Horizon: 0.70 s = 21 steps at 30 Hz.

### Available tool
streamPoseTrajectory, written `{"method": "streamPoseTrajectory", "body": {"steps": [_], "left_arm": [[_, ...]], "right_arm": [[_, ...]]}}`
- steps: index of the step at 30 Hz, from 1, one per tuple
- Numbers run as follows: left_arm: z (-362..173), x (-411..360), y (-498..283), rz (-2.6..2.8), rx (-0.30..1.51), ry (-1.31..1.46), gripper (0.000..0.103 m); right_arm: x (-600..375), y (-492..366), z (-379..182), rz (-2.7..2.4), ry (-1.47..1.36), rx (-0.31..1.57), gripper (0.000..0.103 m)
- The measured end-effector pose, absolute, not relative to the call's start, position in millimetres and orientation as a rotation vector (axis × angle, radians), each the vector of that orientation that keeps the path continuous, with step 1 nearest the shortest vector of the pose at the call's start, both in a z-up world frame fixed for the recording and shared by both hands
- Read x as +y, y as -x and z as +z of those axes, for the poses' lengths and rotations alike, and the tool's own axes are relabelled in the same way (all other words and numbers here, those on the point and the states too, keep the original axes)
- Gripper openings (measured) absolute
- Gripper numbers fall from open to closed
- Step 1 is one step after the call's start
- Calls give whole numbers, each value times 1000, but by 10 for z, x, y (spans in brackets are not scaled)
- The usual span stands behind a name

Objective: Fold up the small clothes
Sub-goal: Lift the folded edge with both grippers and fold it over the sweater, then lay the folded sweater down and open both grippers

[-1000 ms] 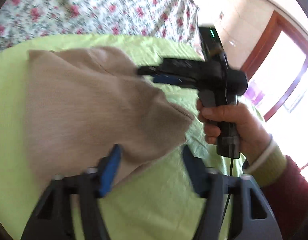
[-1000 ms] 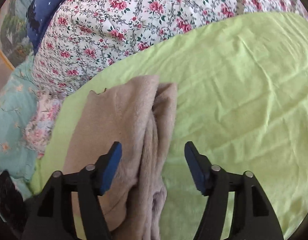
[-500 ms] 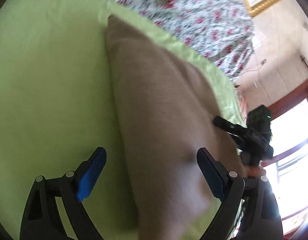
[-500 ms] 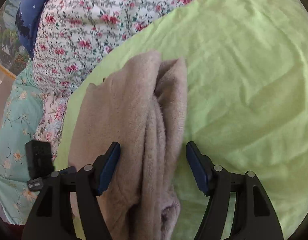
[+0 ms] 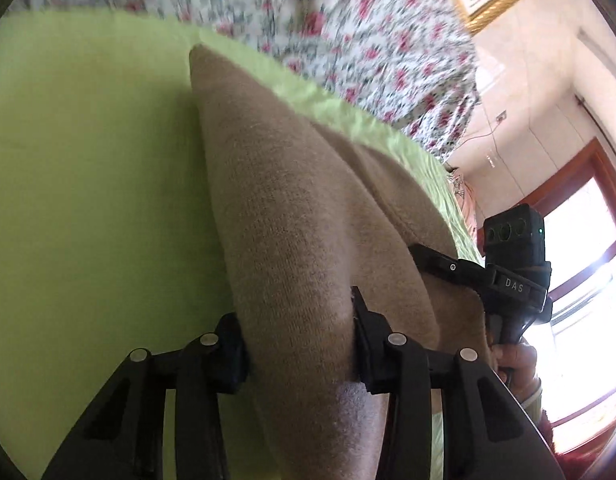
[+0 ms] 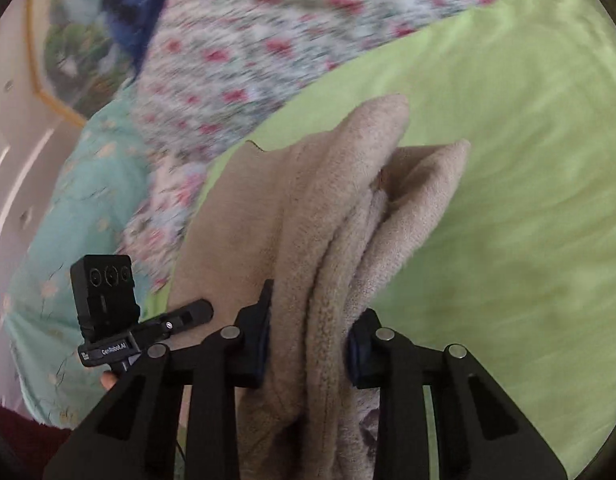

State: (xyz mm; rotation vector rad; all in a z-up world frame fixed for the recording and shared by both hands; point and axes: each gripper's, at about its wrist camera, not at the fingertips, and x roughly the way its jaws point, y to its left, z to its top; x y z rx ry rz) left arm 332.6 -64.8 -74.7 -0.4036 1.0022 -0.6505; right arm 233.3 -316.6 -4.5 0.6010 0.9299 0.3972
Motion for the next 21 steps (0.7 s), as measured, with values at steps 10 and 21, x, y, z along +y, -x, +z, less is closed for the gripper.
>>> {"method": "streamPoseTrajectory", "body": {"steps": [10, 21], "left_arm": [[-337, 852, -2386, -462, 920, 327, 42], [-936, 1332, -2077, -369, 968, 416, 57]], "right_arm": [[-1804, -2480, -359, 592, -581, 953, 31], [-1695, -2400, -655, 486, -523, 1063, 45]]}}
